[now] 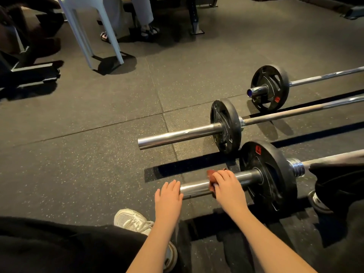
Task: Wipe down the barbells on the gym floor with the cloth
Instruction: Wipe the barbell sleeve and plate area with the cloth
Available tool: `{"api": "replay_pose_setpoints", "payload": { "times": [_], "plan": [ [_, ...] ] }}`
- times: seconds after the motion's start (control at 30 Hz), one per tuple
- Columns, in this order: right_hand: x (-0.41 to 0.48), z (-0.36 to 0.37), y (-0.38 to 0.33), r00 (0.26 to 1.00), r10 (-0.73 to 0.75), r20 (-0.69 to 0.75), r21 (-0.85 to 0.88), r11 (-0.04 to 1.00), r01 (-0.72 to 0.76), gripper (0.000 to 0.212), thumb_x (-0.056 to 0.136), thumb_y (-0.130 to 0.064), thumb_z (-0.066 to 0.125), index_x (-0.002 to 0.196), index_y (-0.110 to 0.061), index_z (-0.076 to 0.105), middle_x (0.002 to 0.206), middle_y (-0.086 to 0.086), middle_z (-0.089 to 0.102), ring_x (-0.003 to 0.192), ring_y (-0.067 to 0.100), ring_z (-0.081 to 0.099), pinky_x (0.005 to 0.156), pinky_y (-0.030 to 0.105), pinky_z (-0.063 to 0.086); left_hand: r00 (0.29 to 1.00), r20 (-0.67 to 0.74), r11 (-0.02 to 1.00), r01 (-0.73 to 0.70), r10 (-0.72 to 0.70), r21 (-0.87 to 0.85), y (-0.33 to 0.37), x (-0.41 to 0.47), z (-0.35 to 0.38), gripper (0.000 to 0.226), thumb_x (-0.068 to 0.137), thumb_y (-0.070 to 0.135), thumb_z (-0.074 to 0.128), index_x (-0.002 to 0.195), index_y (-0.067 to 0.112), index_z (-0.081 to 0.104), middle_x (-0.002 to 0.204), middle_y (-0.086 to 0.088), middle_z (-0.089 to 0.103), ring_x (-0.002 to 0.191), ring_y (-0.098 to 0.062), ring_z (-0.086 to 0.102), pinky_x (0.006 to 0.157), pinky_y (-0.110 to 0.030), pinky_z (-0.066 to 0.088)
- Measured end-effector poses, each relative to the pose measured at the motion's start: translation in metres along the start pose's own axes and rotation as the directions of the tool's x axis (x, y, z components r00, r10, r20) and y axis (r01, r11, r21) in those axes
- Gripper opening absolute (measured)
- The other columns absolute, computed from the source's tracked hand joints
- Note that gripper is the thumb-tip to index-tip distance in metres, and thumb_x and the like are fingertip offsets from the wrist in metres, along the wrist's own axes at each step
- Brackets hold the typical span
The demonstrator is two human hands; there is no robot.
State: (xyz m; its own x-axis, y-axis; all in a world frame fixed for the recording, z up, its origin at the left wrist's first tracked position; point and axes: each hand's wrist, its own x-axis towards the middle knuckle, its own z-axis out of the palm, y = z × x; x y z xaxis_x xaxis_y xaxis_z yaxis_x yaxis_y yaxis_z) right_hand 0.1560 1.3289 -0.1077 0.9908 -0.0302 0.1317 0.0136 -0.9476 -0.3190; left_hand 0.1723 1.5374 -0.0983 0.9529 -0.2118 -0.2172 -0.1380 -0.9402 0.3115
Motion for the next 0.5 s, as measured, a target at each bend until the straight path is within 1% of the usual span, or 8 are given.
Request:
{"api": "replay_pose_setpoints", "payload": {
  "times": [0.07, 0.17, 0.2, 0.27, 0.3, 0.33, 0.43, 0.5],
  "plan": [
    [-0.006, 0.002, -0.010, 0.996, 0.084, -0.001, -0.061, 0.995, -0.084, 0.038, 0.083, -0.020, 0.071, 0.119, -0.014, 0.063, 0.123, 0.003, 0.062, 0.123, 0.030, 0.050, 0.105, 0.043, 0.044, 0.997, -0.036, 0.996, -0.068, 0.070, 0.064, 0.008, 0.003, -0.001, 0.039, 0.102, 0.030, 0.040, 0.140, 0.025, 0.038, 0.145, 0.008, 0.041, 0.137, -0.016, 0.031, 0.115, -0.038, 0.022],
    [-0.008, 0.001, -0.028, 0.999, -0.035, 0.038, -0.055, 0.998, 0.037, 0.049, 0.070, -0.023, 0.083, 0.116, -0.015, 0.065, 0.116, 0.003, 0.065, 0.116, 0.030, 0.057, 0.094, 0.043, 0.051, 0.982, -0.062, 0.979, -0.172, 0.179, 0.108, 0.019, 0.009, -0.003, 0.033, 0.097, 0.023, 0.048, 0.130, 0.023, 0.049, 0.130, 0.007, 0.053, 0.122, -0.018, 0.046, 0.109, -0.034, 0.027],
    [-0.004, -0.003, -0.025, 0.994, -0.091, 0.054, -0.045, 0.995, 0.094, 0.048, 0.071, -0.024, 0.082, 0.115, -0.016, 0.065, 0.116, 0.002, 0.065, 0.115, 0.029, 0.058, 0.092, 0.042, 0.052, 0.972, -0.070, 0.972, -0.216, 0.223, 0.096, 0.023, 0.010, -0.003, 0.028, 0.093, 0.019, 0.054, 0.120, 0.021, 0.055, 0.120, 0.005, 0.059, 0.112, -0.020, 0.053, 0.103, -0.035, 0.032],
    [0.005, -0.013, -0.005, 0.988, -0.112, 0.105, -0.044, 0.992, 0.117, 0.042, 0.078, -0.024, 0.076, 0.117, -0.015, 0.064, 0.119, 0.003, 0.063, 0.116, 0.027, 0.056, 0.094, 0.040, 0.051, 0.951, -0.108, 0.957, -0.288, 0.291, 0.045, 0.026, 0.016, 0.002, 0.018, 0.080, 0.011, 0.066, 0.096, 0.017, 0.062, 0.095, 0.001, 0.064, 0.087, -0.024, 0.061, 0.082, -0.035, 0.044],
    [0.007, -0.017, 0.009, 0.992, -0.077, 0.101, -0.059, 0.995, 0.083, 0.038, 0.079, -0.024, 0.075, 0.115, -0.015, 0.064, 0.118, 0.003, 0.063, 0.115, 0.027, 0.056, 0.094, 0.040, 0.051, 0.944, -0.115, 0.951, -0.309, 0.310, 0.026, 0.028, 0.018, 0.005, 0.017, 0.076, 0.010, 0.069, 0.090, 0.016, 0.061, 0.088, -0.001, 0.064, 0.079, -0.025, 0.061, 0.071, -0.035, 0.045],
    [0.006, -0.020, 0.023, 0.998, -0.010, 0.069, -0.068, 0.998, 0.015, 0.036, 0.079, -0.023, 0.074, 0.113, -0.014, 0.065, 0.116, 0.003, 0.064, 0.114, 0.027, 0.057, 0.092, 0.041, 0.051, 0.939, -0.114, 0.946, -0.325, 0.324, 0.010, 0.030, 0.020, 0.007, 0.018, 0.074, 0.009, 0.070, 0.088, 0.015, 0.061, 0.085, -0.002, 0.064, 0.076, -0.025, 0.061, 0.065, -0.034, 0.045],
    [-0.003, -0.022, 0.039, 0.965, 0.264, -0.003, -0.035, 0.964, -0.264, 0.035, 0.083, -0.018, 0.070, 0.117, -0.011, 0.065, 0.124, 0.005, 0.062, 0.123, 0.028, 0.050, 0.099, 0.042, 0.047, 0.919, -0.129, 0.926, -0.377, 0.373, -0.006, 0.039, 0.026, 0.009, 0.024, 0.068, 0.008, 0.076, 0.089, 0.013, 0.065, 0.087, -0.002, 0.067, 0.075, -0.023, 0.063, 0.061, -0.032, 0.051],
    [-0.008, -0.019, 0.026, 0.938, 0.347, -0.014, -0.039, 0.937, -0.348, 0.041, 0.081, -0.016, 0.073, 0.120, -0.010, 0.064, 0.128, 0.006, 0.060, 0.128, 0.031, 0.047, 0.101, 0.044, 0.047, 0.912, -0.102, 0.917, -0.398, 0.396, -0.003, 0.048, 0.031, 0.012, 0.034, 0.059, 0.008, 0.083, 0.090, 0.013, 0.068, 0.087, -0.001, 0.069, 0.073, -0.023, 0.065, 0.060, -0.030, 0.053]
  ]
}}
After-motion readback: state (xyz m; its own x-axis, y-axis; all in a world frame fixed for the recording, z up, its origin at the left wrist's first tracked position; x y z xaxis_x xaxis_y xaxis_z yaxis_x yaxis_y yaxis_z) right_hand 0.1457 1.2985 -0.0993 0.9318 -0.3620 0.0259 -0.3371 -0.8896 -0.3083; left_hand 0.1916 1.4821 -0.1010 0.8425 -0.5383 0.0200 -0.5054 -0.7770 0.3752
